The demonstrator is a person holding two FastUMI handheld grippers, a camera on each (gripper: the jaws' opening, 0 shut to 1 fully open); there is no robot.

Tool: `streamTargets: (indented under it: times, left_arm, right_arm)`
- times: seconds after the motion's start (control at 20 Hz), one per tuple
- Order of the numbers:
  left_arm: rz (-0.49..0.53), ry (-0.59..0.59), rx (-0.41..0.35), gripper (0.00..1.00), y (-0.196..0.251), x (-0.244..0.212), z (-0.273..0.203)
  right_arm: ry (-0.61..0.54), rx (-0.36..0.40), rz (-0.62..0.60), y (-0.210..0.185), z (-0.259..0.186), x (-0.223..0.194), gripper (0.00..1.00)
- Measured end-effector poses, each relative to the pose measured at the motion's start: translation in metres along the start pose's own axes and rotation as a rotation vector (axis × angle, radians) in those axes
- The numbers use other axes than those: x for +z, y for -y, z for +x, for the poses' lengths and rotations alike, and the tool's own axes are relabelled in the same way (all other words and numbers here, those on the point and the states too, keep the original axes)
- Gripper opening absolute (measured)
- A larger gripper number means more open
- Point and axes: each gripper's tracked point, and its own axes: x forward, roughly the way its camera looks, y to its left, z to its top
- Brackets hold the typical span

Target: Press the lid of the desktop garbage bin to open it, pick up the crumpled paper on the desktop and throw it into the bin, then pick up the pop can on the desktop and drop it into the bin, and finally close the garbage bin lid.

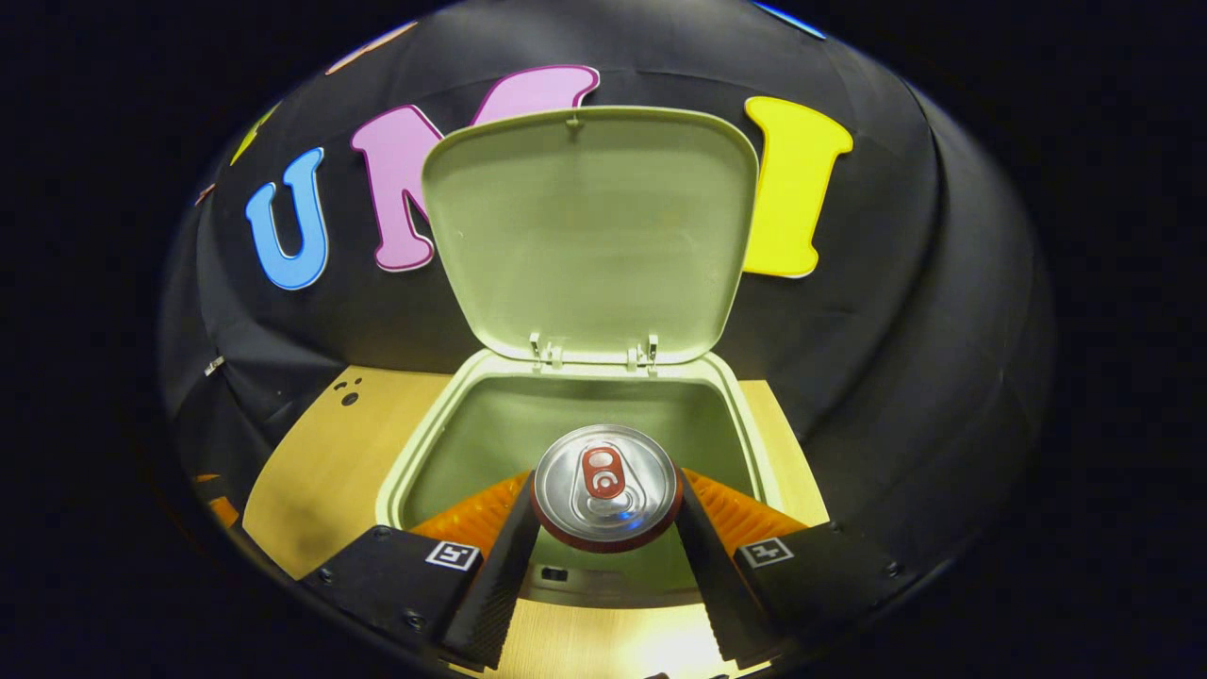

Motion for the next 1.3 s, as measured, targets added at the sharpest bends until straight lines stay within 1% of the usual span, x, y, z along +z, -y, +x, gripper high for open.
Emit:
streamTargets:
  times: [0.15,0.65,0.8,0.95,1.05,1.2,1.3]
  left_arm:
    - [0.001,-0.001,-0.002,0.92,0.000,0.000,0.000]
    - [-0.004,-0.006,-0.002,0.92,-0.003,-0.002,0.003]
    - [-0.009,-0.006,0.001,0.92,-0.004,-0.002,0.004]
    - [-0.005,-0.003,0.003,0.92,-0.005,-0.002,0.002]
    - [-0.005,-0.004,0.004,0.91,-0.006,-0.002,0.003]
    - [-0.009,-0.007,0.005,0.92,-0.006,-0.004,0.003]
    - [-0.011,-0.008,0.002,0.92,-0.005,-0.004,0.005]
  right_arm:
    - [-0.017,-0.008,-0.012,0.001,0.002,-0.007,0.84]
    - [-0.008,-0.011,-0.005,0.002,0.003,-0.006,0.85]
    - [0.013,-0.004,0.001,-0.002,-0.004,-0.001,0.84]
    - [0.086,0.012,0.024,-0.009,-0.021,0.020,0.84]
    - [0.149,0.015,0.042,-0.011,-0.040,0.042,0.84]
    - [0.252,0.030,0.069,-0.014,-0.070,0.091,0.84]
    - [0.294,0.046,0.075,-0.014,-0.085,0.122,0.84]
